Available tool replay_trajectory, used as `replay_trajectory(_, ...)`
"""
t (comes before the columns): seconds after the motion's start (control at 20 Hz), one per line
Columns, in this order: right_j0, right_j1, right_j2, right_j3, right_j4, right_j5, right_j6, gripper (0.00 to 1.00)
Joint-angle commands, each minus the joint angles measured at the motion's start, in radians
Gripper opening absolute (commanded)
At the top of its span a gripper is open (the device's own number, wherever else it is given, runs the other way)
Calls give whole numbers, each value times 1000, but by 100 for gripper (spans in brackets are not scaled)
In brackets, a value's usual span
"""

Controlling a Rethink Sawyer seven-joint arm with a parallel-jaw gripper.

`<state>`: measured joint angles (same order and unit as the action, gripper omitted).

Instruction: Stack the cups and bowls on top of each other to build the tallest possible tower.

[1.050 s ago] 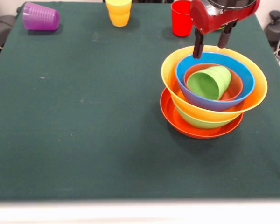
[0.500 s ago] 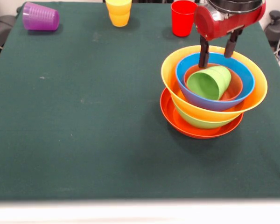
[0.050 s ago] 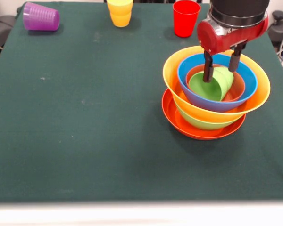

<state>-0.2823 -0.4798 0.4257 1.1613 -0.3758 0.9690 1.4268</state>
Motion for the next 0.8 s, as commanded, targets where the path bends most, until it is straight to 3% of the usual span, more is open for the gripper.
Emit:
replay_trajectory(0.05,16,49,9,-24,-67,6,-88,100)
replay_trajectory(0.35,14,48,-4,-17,-74,27,-86,100)
replay_trajectory(0.4,18,52,-8,-28,-76,42,-85,0)
replay_trajectory(0.8,29,63,-13,-65,-80,88,-89,0)
